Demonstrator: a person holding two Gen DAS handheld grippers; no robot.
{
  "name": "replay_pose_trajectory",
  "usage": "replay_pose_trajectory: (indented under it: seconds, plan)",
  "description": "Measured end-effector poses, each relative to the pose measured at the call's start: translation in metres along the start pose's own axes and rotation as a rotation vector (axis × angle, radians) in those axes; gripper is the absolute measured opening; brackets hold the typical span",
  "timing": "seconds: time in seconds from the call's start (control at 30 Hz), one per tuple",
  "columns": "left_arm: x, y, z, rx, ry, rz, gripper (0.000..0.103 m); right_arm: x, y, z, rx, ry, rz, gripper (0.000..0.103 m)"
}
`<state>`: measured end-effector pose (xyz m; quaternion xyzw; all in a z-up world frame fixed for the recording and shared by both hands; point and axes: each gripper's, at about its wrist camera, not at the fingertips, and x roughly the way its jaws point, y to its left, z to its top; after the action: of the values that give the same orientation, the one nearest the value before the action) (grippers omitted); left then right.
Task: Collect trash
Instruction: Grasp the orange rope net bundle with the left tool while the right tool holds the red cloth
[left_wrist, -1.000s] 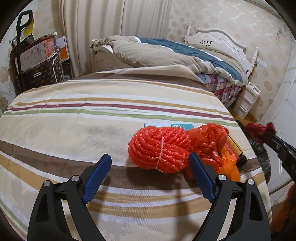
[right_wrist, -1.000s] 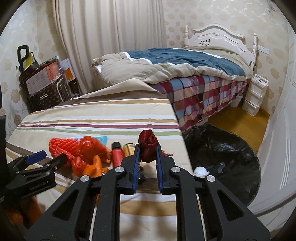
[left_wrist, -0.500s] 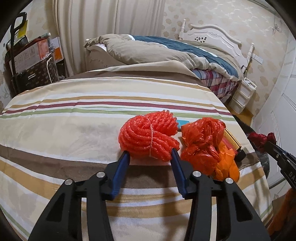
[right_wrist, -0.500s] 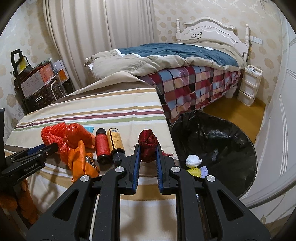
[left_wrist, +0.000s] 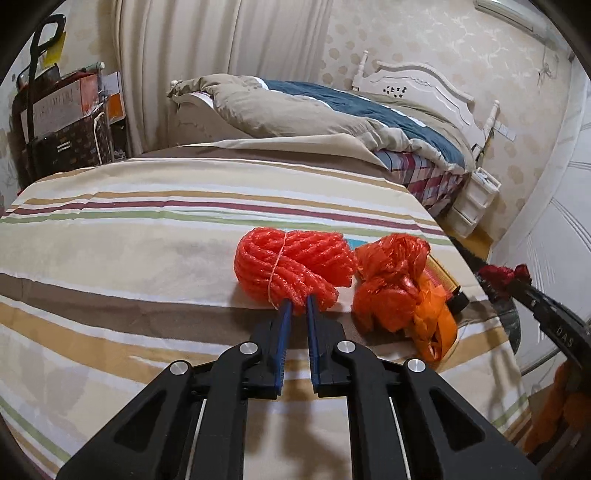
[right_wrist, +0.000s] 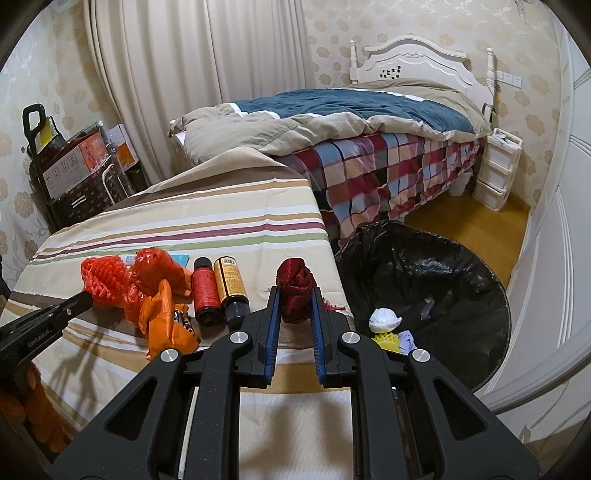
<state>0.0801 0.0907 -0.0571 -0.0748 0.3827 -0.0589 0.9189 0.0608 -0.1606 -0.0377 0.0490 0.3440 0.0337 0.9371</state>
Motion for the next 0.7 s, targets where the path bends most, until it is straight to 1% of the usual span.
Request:
replay_pose_trajectory:
  seconds: [0.1, 0.13, 0.17, 0.2, 0.23, 0.27, 0.37, 0.4, 0.43, 0.53, 0.6, 0.7]
  plan:
    - [0.001, 0.004, -0.002, -0.019, 0.01, 0.003, 0.013, -0.001, 0.0, 0.0, -0.002, 0.002, 0.002, 0.015]
    - [0.001, 0.005, -0.002, -0.026, 0.011, 0.003, 0.018, -0.002, 0.002, 0.0, -0.003, 0.002, 0.003, 0.015]
    - [0.001, 0.005, -0.003, -0.032, 0.012, 0.0, 0.02, -0.002, 0.002, 0.0, -0.004, 0.004, 0.004, 0.015]
    - [0.0, 0.005, -0.003, -0.036, 0.012, 0.003, 0.028, -0.002, 0.002, 0.0, -0.005, 0.006, 0.004, 0.015]
    - [0.0, 0.005, -0.004, -0.037, 0.009, 0.007, 0.038, -0.002, 0.003, 0.0, -0.005, 0.007, 0.004, 0.015]
    - [-0.002, 0.005, -0.004, -0.04, 0.002, 0.01, 0.042, -0.002, 0.003, -0.001, -0.005, 0.008, 0.004, 0.015]
    - [-0.003, 0.003, -0.003, -0.04, -0.011, 0.023, 0.058, -0.001, 0.003, -0.001, -0.002, 0.01, 0.004, 0.015]
    - [-0.003, 0.003, -0.002, -0.044, -0.015, 0.03, 0.069, -0.001, 0.003, -0.001, -0.003, 0.01, 0.003, 0.015]
    - [-0.003, 0.002, -0.001, -0.051, -0.022, 0.037, 0.074, 0.0, 0.003, -0.001, -0.002, 0.01, 0.004, 0.015]
    - [-0.001, -0.001, 0.005, -0.055, -0.032, 0.049, 0.077, 0.001, 0.003, -0.003, -0.002, 0.014, 0.005, 0.015]
    - [0.004, -0.004, 0.009, -0.048, -0.034, 0.075, 0.079, 0.003, 0.002, -0.004, 0.0, 0.018, 0.006, 0.015]
    - [0.013, -0.004, 0.012, -0.046, -0.02, 0.098, 0.079, 0.006, 0.002, -0.005, 0.003, 0.023, 0.007, 0.015]
